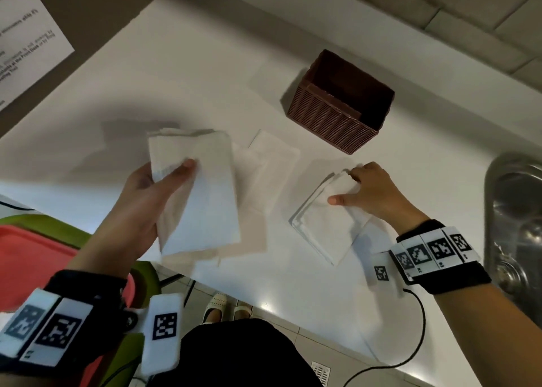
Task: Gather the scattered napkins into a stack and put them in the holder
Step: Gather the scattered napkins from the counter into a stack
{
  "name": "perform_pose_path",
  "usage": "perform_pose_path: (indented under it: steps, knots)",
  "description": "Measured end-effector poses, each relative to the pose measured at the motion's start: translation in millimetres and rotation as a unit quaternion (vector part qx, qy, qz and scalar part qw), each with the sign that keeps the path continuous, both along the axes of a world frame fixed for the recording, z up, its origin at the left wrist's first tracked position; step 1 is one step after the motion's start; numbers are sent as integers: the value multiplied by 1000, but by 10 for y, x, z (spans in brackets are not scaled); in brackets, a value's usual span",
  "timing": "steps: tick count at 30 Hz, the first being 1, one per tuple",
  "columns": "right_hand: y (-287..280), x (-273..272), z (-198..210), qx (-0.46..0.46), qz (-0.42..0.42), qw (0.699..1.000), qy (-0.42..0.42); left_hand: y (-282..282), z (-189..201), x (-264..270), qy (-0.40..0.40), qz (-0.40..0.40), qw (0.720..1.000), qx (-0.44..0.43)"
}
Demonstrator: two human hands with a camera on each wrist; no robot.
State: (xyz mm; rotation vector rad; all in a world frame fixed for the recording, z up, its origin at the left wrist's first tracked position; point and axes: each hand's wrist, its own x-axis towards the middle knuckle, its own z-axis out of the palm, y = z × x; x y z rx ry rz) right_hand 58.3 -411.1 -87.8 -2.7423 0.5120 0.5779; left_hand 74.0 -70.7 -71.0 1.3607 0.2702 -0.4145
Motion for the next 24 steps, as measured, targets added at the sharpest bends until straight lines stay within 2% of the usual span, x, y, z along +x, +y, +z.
perform_pose_path:
  steps: [3, 5, 8, 11, 16, 20, 24]
  knots:
    - [61, -44, 275, 104, 33, 994, -31, -103, 22, 45, -12, -14, 1000, 18]
    - [192, -96, 602, 160, 96, 982, -36, -165, 47, 79, -21, -25, 999, 32]
    - [514, -141, 1129, 247, 188, 951, -4, -320, 121, 78, -45, -58, 995, 60]
    - [785, -38, 1397, 325, 234, 916, 14, -509, 191, 29, -62, -115, 988, 86]
    - [1025, 307, 1256, 253, 260, 930, -62, -669, 289, -52, -54, -182, 978, 89]
    - [1032, 416, 1136, 222, 264, 936, -72, -628, 343, -89, -13, -169, 984, 55]
    - [1079, 421, 1084, 204, 292, 931, -84, -629, 396, -141, 10, -160, 987, -27]
